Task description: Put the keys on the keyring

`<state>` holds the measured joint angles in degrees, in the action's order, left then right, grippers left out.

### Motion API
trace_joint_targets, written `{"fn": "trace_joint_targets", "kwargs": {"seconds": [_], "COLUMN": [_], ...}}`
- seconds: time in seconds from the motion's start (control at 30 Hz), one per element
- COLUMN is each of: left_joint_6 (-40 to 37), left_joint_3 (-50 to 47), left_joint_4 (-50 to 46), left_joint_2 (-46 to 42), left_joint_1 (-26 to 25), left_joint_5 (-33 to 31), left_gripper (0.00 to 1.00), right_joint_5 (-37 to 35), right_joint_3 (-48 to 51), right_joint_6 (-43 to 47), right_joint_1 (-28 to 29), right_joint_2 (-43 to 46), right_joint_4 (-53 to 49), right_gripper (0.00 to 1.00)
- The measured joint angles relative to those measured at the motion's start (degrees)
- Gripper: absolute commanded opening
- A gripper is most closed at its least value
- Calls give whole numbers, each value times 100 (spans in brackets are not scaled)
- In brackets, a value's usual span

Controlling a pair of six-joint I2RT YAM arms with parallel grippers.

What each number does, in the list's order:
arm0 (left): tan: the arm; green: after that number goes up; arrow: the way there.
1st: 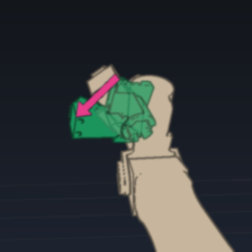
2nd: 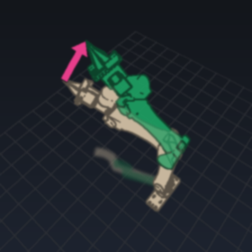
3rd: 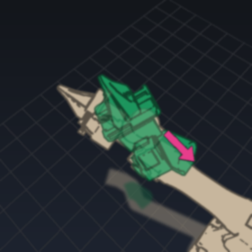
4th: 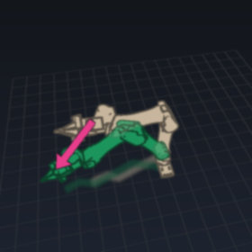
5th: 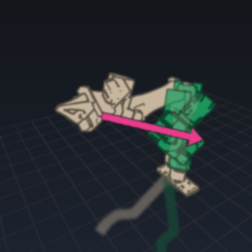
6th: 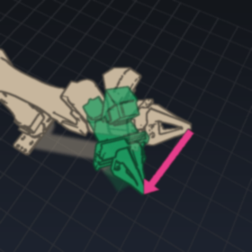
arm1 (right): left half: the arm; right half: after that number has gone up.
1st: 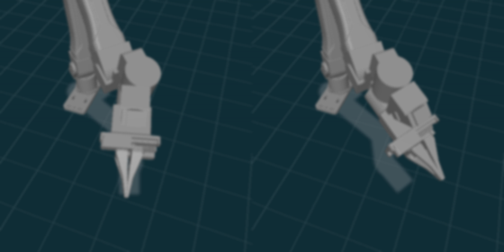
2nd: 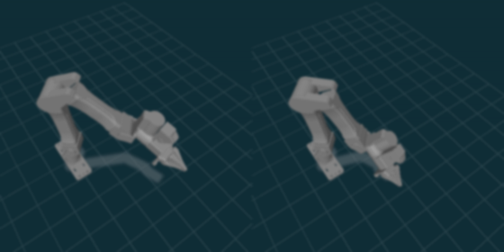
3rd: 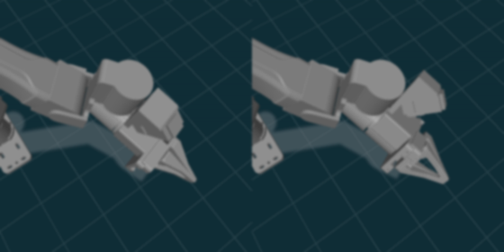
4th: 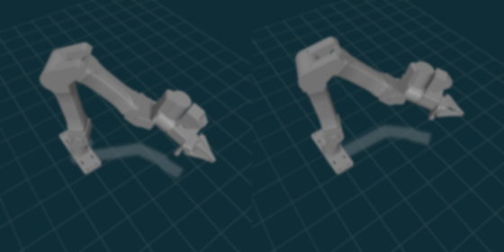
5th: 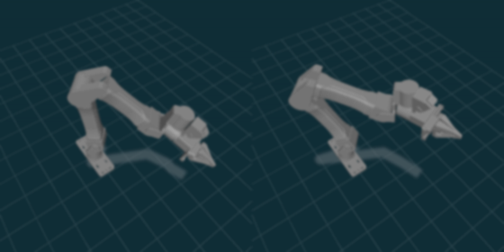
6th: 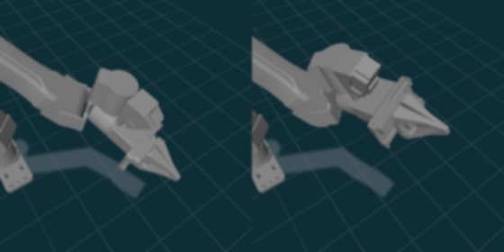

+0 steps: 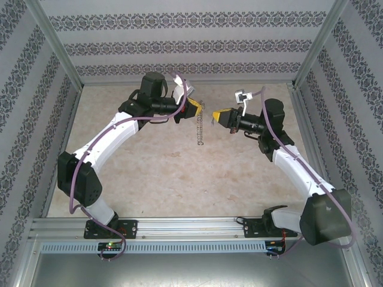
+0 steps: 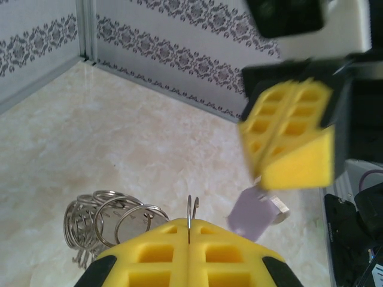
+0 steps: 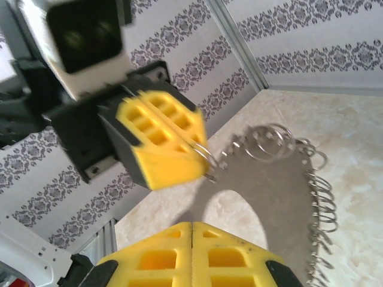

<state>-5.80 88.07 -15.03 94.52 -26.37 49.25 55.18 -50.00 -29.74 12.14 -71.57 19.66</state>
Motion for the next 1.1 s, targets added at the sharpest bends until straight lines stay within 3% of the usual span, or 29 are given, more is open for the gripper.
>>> {"fn": "trace_joint_targets", "kwargs": {"seconds": [0.3, 0.77, 1.1], "left_joint_6": [361, 1379, 1580], "left_joint_3": [24, -354, -448], "left_joint_4": [118, 894, 1088], "left_joint_2": [219, 337, 337], "left_joint_1": [-20, -22, -22], "left_joint_5": [415, 911, 1034], "left_gripper": [0, 0, 0], "right_joint_5": [4, 42, -26], "right_joint_3": [-177, -177, -216], "right_joint_6": [131, 256, 278], "right_joint_1": [0, -2, 13], "right_joint_2": [-258, 31, 39], "right_joint_4": [-17, -175, -345], "right_gripper": [0, 0, 0]}}
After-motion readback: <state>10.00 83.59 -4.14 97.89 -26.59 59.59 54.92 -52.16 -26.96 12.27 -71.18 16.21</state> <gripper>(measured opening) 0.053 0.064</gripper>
